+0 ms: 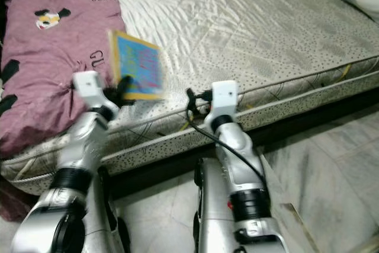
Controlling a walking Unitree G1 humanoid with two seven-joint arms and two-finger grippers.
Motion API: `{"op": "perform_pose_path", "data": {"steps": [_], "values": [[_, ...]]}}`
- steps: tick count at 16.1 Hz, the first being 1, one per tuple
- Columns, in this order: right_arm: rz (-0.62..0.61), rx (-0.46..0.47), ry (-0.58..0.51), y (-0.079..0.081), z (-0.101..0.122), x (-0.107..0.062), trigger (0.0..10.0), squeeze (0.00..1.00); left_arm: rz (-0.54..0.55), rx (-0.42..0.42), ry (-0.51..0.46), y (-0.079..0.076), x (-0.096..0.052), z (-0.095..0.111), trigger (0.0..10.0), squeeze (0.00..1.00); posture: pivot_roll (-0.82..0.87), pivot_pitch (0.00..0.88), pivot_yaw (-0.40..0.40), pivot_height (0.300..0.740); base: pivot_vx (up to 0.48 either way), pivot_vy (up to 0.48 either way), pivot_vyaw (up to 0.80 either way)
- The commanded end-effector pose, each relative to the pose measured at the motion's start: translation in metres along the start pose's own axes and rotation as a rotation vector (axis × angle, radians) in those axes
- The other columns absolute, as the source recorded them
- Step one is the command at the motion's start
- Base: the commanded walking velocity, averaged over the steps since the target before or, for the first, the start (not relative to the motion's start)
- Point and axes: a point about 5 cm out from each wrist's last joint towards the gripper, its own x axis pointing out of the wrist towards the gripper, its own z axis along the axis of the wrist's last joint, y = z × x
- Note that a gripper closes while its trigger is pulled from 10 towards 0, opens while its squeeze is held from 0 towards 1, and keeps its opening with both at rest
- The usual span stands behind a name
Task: Clean up the room
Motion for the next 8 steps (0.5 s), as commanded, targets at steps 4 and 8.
{"op": "perform_pose_path", "data": {"steps": [4, 8], "values": [[-0.013, 0.075, -0.015, 0.002, -0.006, -0.001, 10.0, 0.00, 0.073, 0.214, -0.117, 0.017, -0.034, 0.025, 0.0, 0.00, -0.04, 0.000, 0.036, 0.481, 0.000, 0.000, 0.00], [0.023, 0.167, -0.064, 0.006, -0.002, 0.002, 10.0, 0.00, 0.148, 0.358, -0.085, 0.018, -0.061, 0.013, 9.3, 0.00, -0.04, 0.000, 0.027, 0.481, 0.000, 0.000, 0.00]]}}
